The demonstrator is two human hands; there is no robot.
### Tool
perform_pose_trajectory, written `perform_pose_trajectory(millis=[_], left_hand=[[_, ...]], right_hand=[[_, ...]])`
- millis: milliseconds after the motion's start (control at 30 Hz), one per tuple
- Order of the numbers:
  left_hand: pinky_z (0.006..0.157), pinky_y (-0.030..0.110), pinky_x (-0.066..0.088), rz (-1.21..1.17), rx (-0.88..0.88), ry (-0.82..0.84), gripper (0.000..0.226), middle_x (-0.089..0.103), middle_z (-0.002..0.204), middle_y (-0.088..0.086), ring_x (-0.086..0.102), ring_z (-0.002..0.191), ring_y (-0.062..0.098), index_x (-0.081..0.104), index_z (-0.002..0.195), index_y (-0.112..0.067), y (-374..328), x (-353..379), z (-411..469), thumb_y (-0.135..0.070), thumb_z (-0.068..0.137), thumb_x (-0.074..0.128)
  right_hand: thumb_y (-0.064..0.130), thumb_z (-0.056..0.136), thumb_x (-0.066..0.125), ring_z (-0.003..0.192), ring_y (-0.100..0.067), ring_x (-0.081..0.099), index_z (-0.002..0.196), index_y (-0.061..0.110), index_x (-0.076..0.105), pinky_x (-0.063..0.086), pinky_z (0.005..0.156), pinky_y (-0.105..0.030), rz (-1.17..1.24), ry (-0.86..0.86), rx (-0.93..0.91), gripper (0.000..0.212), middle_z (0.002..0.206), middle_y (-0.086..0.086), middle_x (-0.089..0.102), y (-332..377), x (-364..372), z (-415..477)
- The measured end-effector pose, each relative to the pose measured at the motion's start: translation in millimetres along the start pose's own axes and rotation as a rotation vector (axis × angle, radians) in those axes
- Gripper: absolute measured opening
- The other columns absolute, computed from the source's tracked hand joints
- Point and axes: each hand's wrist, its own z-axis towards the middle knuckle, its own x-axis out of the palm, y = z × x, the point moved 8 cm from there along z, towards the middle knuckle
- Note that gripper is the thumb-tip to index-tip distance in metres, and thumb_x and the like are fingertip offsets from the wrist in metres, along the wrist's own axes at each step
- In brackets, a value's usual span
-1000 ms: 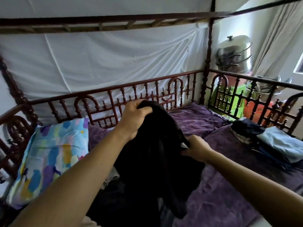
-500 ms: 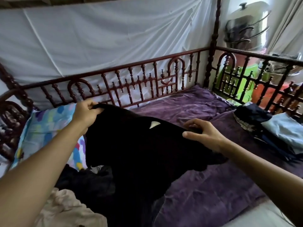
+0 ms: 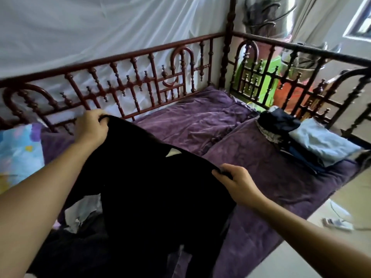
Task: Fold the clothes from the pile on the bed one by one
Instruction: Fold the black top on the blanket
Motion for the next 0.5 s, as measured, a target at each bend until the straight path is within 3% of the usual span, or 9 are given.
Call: perform_pose_trajectory(millis=[67, 200, 300, 400, 500], left_hand=[[0.083, 0.040, 0.049, 0.063, 0.039, 0.087, 0.022, 0.071, 0.103, 0.012, 0.063, 0.097, 0.036, 0.072, 0.098, -0.019, -22.3, 48.5, 1.8, -0.011, 0.088, 0.054], [0.085, 0.040, 0.051, 0.072, 0.102, 0.285, 0.021, 0.070, 0.104, 0.011, 0.063, 0.098, 0.035, 0.071, 0.098, -0.020, -86.9, 165.5, -0.1, -0.012, 0.090, 0.053], [0.083, 0.042, 0.051, 0.090, 0.154, 0.337, 0.017, 0.070, 0.102, 0.013, 0.063, 0.097, 0.037, 0.069, 0.099, -0.021, -146.6, 238.7, -3.4, -0.019, 0.090, 0.055], [0.071, 0.037, 0.045, 0.099, 0.204, 0.371, 0.016, 0.069, 0.099, 0.015, 0.062, 0.095, 0.038, 0.067, 0.100, -0.022, -209.3, 309.2, -12.2, -0.023, 0.091, 0.053], [0.068, 0.035, 0.040, 0.089, 0.228, 0.406, 0.017, 0.068, 0.099, 0.017, 0.061, 0.095, 0.038, 0.066, 0.102, -0.020, -263.8, 385.6, -16.8, -0.021, 0.092, 0.052]], right_hand=[[0.021, 0.093, 0.063, 0.045, 0.000, 0.035, 0.060, 0.028, 0.050, 0.029, 0.045, -0.023, -0.065, -0.105, 0.079, 0.036, 0.047, 0.011, 0.043, -37.4, -24.0, 1.1], [0.026, 0.093, 0.062, 0.048, -0.003, 0.041, 0.065, 0.019, 0.053, 0.036, 0.051, -0.033, -0.192, -0.250, 0.270, 0.029, 0.051, 0.011, 0.050, -122.7, -86.9, -0.1], [0.030, 0.093, 0.061, 0.048, -0.010, 0.044, 0.068, 0.016, 0.052, 0.039, 0.050, -0.040, -0.259, -0.293, 0.404, 0.030, 0.053, 0.003, 0.051, -183.4, -134.1, -0.2], [0.035, 0.093, 0.059, 0.052, -0.016, 0.051, 0.073, 0.014, 0.055, 0.044, 0.055, -0.044, -0.293, -0.339, 0.528, 0.030, 0.058, -0.004, 0.057, -250.1, -184.3, 4.2], [0.038, 0.093, 0.057, 0.056, -0.018, 0.055, 0.070, 0.019, 0.052, 0.045, 0.058, -0.045, -0.313, -0.374, 0.608, 0.031, 0.056, 0.001, 0.056, -320.0, -230.7, 20.1]])
